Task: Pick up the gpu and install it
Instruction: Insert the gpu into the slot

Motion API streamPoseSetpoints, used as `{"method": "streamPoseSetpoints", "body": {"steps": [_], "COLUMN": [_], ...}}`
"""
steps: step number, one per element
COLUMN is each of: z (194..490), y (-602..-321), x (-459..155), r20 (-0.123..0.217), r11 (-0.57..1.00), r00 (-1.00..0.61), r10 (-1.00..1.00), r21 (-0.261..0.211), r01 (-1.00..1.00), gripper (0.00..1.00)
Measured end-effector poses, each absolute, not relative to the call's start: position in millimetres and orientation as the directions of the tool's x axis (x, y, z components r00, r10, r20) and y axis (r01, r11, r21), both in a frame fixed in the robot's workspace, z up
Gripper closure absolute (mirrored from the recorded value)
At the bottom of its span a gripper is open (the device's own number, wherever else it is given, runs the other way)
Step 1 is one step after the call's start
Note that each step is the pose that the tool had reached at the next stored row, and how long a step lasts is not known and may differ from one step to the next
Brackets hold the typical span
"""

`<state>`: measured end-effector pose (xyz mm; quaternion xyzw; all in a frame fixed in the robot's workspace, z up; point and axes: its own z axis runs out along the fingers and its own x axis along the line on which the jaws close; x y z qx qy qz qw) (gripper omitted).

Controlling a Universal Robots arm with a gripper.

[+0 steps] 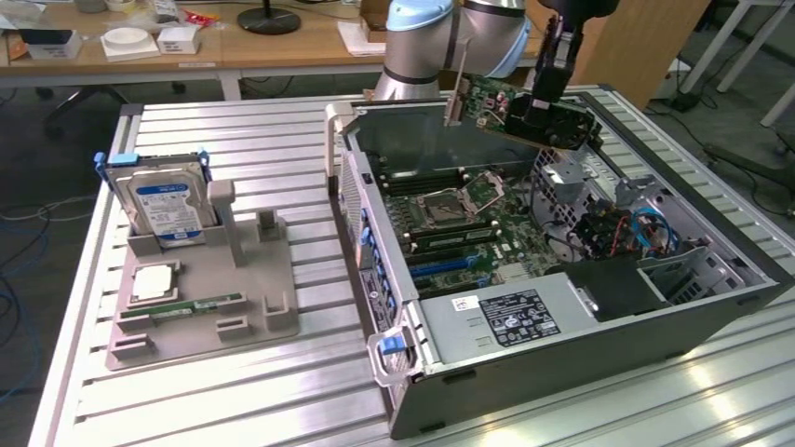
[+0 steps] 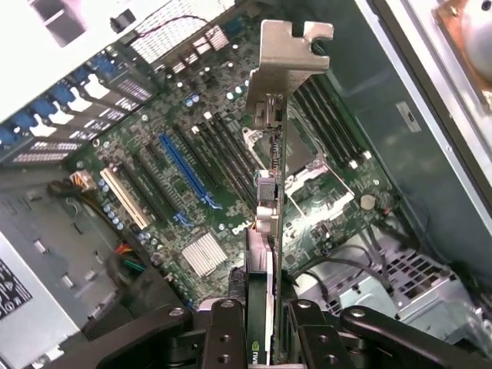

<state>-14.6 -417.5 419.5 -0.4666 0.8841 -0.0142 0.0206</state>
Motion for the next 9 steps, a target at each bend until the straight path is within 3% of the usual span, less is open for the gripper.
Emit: {"method": "streamPoseSetpoints", "body": {"steps": [9], "z": [418.8], "y": [-417.5], "x": [-14.6], "r20": [-0.023], "r11": [0.439], "r00": [-0.438], "r10": [-0.899], "r21": [-0.045], "r01": [-0.897], "gripper": [0.74]}}
